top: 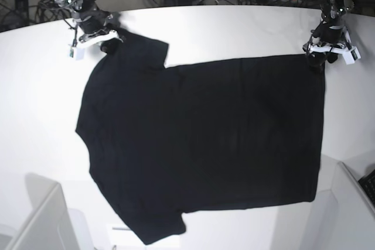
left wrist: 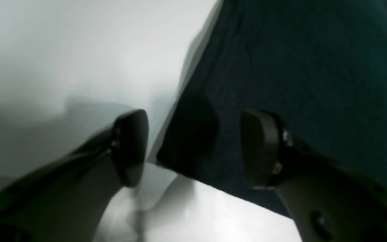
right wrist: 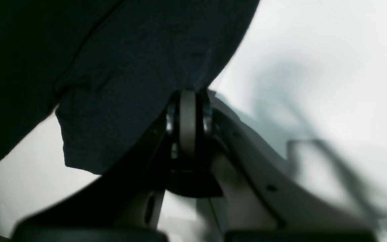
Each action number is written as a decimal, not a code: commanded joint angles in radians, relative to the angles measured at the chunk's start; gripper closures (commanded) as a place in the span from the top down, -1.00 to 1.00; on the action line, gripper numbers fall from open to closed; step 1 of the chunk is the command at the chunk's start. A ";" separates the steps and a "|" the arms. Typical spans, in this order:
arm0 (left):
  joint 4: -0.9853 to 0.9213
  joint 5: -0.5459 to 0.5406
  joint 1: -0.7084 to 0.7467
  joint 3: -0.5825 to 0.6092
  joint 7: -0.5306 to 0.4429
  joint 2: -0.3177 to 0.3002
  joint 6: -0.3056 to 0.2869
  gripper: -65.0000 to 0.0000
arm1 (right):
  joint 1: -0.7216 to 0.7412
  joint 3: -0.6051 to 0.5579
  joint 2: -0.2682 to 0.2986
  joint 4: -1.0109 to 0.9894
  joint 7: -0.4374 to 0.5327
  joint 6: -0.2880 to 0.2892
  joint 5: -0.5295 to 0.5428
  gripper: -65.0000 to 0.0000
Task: Fold the T-shirt properly
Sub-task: 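Lower both grippers to the shoulder corners of the black T-shirt, then close both grippers on the shoulder corners and lift slightly, then pull both grippers toward the robot, dragging the shirt along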
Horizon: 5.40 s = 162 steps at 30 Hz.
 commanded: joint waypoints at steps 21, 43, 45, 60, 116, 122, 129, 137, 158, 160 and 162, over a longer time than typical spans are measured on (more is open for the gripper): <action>0.069 0.237 0.068 -0.002 0.037 -0.002 0.006 -1.00 | -0.082 0.129 -0.047 0.048 -0.073 -0.033 -0.031 -1.00; 0.255 0.260 0.322 -0.045 0.032 0.019 0.006 -1.00 | -0.264 0.141 -0.073 0.221 -0.067 -0.033 -0.030 -1.00; 0.280 0.260 0.328 -0.050 0.032 0.027 0.006 -1.00 | -0.263 0.135 -0.076 0.244 -0.067 -0.033 -0.030 -1.00; 0.376 0.260 0.274 -0.042 0.040 0.033 0.012 -1.00 | -0.143 0.132 -0.070 0.308 -0.073 -0.033 -0.031 -1.00; 0.362 0.602 -0.154 -0.104 0.348 0.166 0.015 -1.00 | 0.497 0.129 -0.067 0.005 -0.312 -0.037 -0.039 -1.00; 0.313 0.605 -0.195 -0.105 0.348 0.162 0.015 -1.00 | 0.550 0.129 -0.067 -0.063 -0.312 -0.037 -0.039 -1.00; 0.283 0.604 -0.248 -0.105 0.347 0.165 0.015 -1.00 | 0.593 0.130 -0.069 -0.097 -0.305 -0.037 -0.039 -1.00; 0.281 0.605 -0.260 -0.105 0.345 0.165 0.015 -1.00 | 0.612 0.139 -0.066 -0.098 -0.305 -0.037 -0.041 -1.00; 0.195 0.605 -0.318 -0.107 0.347 0.160 0.015 -1.00 | 0.606 0.141 -0.064 -0.110 -0.210 -0.039 -0.042 -1.00; 0.195 0.605 -0.324 -0.107 0.347 0.160 0.015 -1.00 | 0.607 0.141 -0.064 -0.130 -0.207 -0.039 -0.042 -1.00; 0.195 0.605 -0.327 -0.107 0.347 0.160 0.015 -1.00 | 0.610 0.141 -0.064 -0.152 -0.205 -0.039 -0.042 -1.00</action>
